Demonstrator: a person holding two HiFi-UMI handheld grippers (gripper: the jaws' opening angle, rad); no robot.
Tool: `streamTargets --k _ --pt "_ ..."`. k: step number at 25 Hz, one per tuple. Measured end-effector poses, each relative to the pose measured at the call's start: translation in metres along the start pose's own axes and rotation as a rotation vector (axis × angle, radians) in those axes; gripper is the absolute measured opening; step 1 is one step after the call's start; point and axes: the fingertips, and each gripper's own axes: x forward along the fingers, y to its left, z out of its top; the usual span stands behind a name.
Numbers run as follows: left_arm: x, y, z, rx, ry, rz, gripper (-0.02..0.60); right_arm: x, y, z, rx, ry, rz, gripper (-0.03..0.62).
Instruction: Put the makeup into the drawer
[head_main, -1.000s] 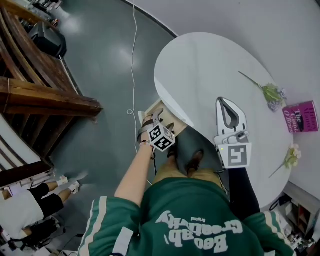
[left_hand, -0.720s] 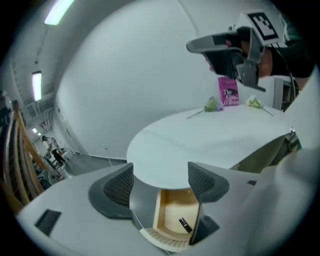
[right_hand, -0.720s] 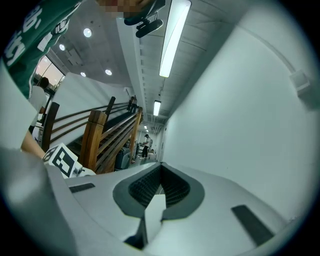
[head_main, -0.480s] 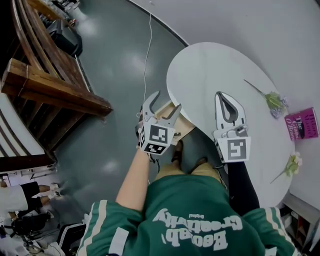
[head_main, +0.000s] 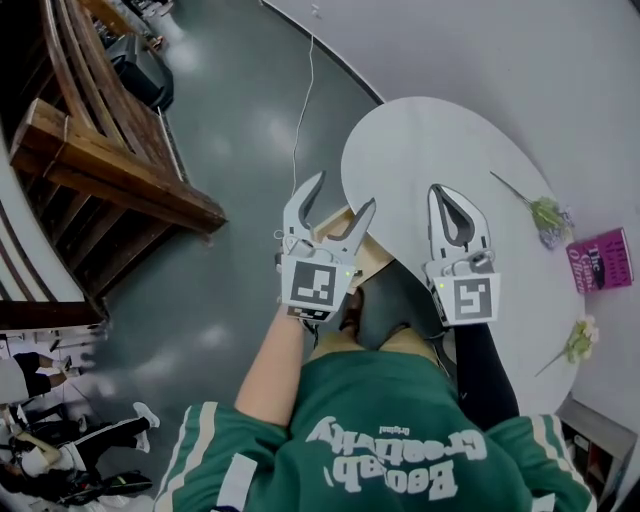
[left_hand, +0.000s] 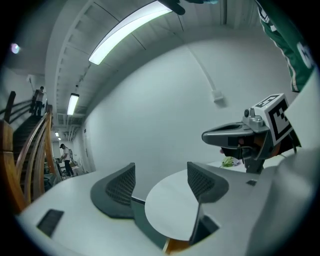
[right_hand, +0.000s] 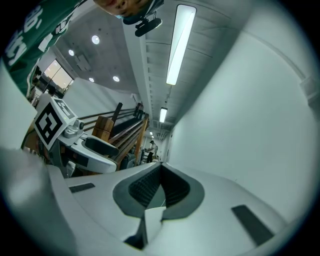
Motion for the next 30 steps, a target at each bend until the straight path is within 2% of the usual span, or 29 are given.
streamTargets --k 1,2,3,6,7,8,12,22,30 --pt "0.0 0.0 0.002 0.009 -0.009 0.008 0.354 0.001 0.001 0.0 -0.003 0.002 0.004 0.008" --pt "-0.001 0.002 0.004 0.016 -0.02 0.023 0.312 0.002 0.002 0.0 -0.005 0.004 0.007 0.008" --pt "-0.002 0.005 0.005 0.021 -0.031 0.042 0.243 0.003 0.003 0.0 -0.006 0.006 0.009 0.008" --pt "-0.005 0.015 0.011 0.035 -0.066 0.105 0.113 0.007 0.002 -0.001 -0.011 0.011 0.015 0.008" --pt "-0.007 0.019 0.014 0.037 -0.084 0.132 0.038 0.007 0.001 -0.001 -0.011 0.008 0.016 0.008" --pt "-0.008 0.022 0.017 0.029 -0.101 0.157 0.015 0.007 0.0 -0.002 -0.011 0.006 0.017 0.008" --pt "-0.011 0.03 0.021 -0.024 -0.133 0.205 0.015 0.005 0.002 -0.01 -0.026 0.027 0.036 0.008" --pt "-0.015 0.04 0.026 -0.009 -0.143 0.212 0.015 0.011 0.004 -0.008 0.015 0.024 0.043 0.006" --pt "-0.016 0.045 0.027 -0.013 -0.146 0.215 0.015 0.012 0.006 -0.015 -0.014 0.072 0.043 0.006"
